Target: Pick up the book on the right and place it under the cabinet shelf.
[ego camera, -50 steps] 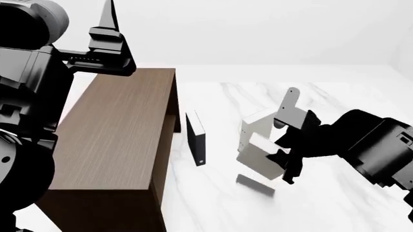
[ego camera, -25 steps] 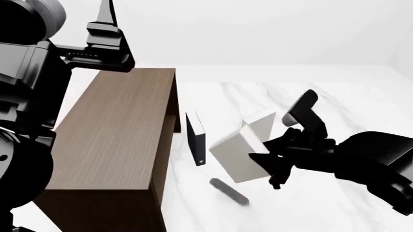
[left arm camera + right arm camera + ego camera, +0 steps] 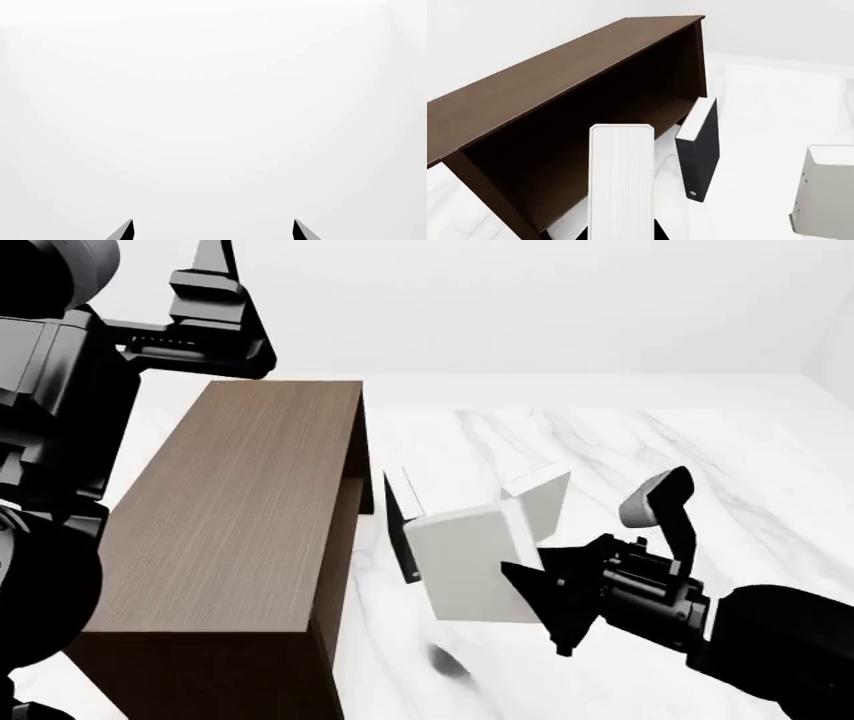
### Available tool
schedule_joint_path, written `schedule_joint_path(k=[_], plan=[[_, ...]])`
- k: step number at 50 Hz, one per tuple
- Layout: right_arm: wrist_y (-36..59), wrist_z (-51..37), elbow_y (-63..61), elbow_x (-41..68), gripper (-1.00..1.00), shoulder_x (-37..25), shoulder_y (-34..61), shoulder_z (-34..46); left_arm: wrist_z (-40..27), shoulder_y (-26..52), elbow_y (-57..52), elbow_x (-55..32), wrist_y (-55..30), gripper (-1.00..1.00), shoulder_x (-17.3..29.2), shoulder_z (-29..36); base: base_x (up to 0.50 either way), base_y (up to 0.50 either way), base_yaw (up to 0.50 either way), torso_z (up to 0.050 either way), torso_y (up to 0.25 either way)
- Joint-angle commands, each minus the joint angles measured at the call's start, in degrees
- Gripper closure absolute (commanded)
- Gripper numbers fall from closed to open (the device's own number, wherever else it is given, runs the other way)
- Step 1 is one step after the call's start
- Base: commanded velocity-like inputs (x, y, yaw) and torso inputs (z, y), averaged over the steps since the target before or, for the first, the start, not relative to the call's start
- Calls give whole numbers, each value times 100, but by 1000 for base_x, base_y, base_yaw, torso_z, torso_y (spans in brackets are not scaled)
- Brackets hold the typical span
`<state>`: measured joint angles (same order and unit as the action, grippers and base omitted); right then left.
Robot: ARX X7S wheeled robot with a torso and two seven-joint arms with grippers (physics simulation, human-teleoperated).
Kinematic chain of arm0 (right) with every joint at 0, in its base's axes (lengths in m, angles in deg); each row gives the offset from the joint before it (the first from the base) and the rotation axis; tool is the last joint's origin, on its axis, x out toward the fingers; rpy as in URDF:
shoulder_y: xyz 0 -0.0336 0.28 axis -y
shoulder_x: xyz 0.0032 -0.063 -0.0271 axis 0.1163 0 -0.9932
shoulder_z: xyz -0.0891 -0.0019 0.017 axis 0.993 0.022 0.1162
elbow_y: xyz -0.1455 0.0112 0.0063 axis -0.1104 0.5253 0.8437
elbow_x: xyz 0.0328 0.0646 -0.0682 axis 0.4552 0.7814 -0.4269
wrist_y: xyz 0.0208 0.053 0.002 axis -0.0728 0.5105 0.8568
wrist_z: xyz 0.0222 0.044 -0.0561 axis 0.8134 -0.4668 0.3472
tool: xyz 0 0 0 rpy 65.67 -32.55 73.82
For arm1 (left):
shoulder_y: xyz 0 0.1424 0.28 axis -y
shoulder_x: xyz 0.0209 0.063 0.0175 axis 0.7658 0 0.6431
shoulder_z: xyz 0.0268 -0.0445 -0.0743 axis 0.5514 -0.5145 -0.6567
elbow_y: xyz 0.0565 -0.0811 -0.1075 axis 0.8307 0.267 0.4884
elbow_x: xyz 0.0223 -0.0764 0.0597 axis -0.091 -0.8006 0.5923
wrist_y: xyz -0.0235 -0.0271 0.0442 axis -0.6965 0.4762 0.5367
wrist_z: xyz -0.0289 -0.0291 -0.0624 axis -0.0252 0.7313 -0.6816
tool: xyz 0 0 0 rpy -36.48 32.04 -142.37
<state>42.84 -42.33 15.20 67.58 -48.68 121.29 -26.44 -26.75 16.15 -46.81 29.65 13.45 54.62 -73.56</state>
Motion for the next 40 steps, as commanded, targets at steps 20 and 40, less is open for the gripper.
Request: schedule_joint_path(k=[20,40], plan=[[-1447,-1166,-818,1779,100,281,-2270,-1115,-24,-158,53,59,270,-100,105,106,0,0,0,0,1],[-1324,-1625,-638,2040,100,496,-2545,-886,-59,-277,51,124,396,-100,195,155,0,0,0,0,1]])
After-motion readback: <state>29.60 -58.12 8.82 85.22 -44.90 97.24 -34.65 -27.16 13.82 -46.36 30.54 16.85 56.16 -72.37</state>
